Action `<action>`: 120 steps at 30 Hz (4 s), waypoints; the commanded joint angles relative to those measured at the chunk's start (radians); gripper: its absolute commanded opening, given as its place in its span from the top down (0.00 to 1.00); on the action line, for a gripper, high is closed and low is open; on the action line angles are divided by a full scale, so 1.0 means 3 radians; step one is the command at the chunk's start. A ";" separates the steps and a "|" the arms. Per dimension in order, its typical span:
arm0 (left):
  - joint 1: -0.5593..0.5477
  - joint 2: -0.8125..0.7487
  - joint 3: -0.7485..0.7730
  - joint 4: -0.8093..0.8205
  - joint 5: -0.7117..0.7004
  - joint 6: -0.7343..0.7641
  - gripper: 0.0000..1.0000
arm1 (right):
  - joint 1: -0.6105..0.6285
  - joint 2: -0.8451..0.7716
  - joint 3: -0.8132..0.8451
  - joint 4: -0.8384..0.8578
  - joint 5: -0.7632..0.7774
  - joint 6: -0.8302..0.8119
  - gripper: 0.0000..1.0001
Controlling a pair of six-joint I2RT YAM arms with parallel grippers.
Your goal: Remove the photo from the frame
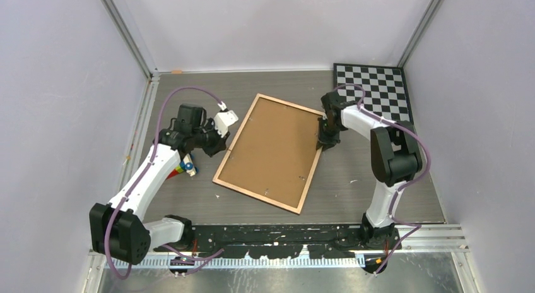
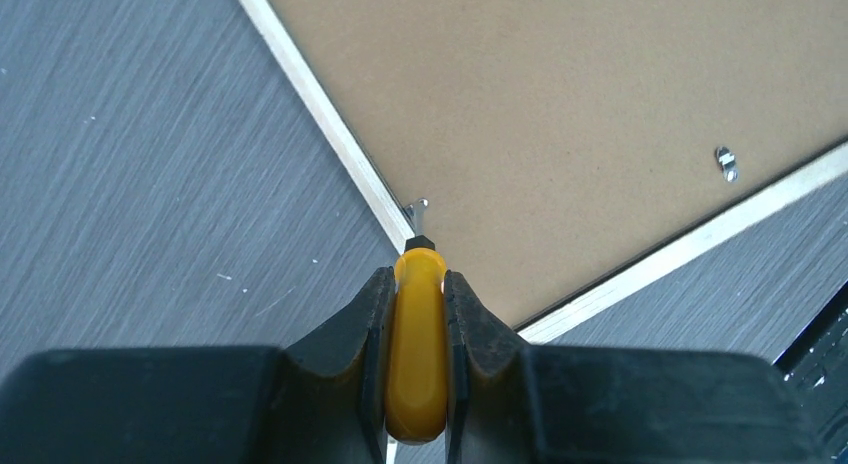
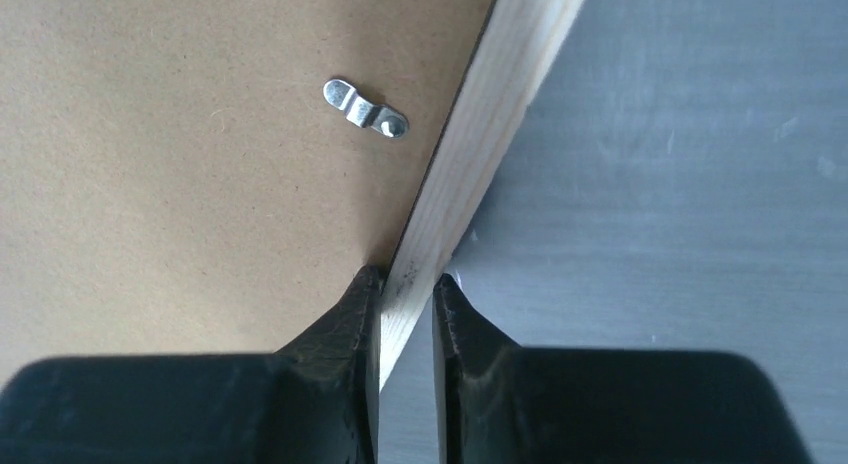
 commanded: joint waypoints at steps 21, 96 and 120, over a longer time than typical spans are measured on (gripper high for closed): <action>-0.0478 0.0164 -0.0173 -0.0151 -0.0030 0.0986 1.00 | 0.0043 0.0840 0.1094 -0.0128 0.0183 -0.0502 0.99; -0.0855 0.0282 0.0031 -0.0468 0.0049 0.0754 1.00 | 0.0042 0.0903 0.1185 -0.0210 0.0149 -0.0339 0.89; -0.0649 0.0359 -0.0070 -0.0309 -0.0114 0.0947 1.00 | -0.0023 0.0416 0.0691 -0.0530 -0.0418 -0.0465 0.27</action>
